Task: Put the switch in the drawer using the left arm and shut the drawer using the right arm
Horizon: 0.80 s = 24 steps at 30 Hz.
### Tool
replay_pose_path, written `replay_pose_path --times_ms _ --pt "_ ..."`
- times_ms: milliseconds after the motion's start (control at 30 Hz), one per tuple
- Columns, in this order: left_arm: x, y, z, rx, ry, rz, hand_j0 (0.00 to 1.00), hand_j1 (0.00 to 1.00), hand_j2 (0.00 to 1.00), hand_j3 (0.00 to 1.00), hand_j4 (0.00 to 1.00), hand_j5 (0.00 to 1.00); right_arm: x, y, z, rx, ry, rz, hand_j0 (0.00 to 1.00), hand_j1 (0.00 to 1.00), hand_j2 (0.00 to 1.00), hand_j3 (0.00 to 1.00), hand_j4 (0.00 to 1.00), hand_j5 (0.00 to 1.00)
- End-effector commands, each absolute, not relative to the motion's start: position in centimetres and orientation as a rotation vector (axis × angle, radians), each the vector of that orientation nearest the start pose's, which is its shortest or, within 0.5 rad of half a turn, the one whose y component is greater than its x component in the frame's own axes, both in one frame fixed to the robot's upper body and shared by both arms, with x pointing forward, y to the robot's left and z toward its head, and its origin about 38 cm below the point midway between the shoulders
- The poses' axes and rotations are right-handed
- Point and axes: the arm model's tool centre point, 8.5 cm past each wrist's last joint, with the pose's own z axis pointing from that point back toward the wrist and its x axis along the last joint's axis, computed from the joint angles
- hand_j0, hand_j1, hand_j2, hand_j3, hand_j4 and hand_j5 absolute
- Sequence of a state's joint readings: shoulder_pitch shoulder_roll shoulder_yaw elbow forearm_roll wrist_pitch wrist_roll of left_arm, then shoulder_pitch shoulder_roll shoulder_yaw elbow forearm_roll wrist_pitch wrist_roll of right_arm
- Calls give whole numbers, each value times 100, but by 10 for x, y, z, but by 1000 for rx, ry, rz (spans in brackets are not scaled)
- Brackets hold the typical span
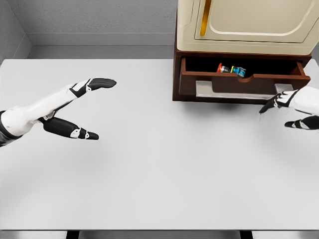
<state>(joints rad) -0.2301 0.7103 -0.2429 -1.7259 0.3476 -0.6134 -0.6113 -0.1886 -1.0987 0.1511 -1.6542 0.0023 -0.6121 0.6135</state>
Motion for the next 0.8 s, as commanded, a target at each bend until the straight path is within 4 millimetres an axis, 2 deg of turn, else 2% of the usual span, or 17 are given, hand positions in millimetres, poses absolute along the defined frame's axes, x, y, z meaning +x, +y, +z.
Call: replay_pose_path --times_ms 0,233,467,767 --pt "353 282 241 -300 -2056 -1355 100 100 100 100 100 100 354 -396 253 -272 -1454 1844 75 75 75 75 75 75" --pt "353 283 240 -298 -2052 -1354 100 100 100 100 100 100 372 -390 247 -255 -1475 1820 75 75 75 75 75 75" --pt "353 282 241 -299 -2054 -1356 100 100 100 100 100 100 379 -390 239 -243 -1466 1803 75 75 75 75 75 75" --pt "353 283 241 -297 -2054 -1355 100 100 100 100 100 100 401 -389 240 -253 -1467 1782 75 75 75 75 75 75"
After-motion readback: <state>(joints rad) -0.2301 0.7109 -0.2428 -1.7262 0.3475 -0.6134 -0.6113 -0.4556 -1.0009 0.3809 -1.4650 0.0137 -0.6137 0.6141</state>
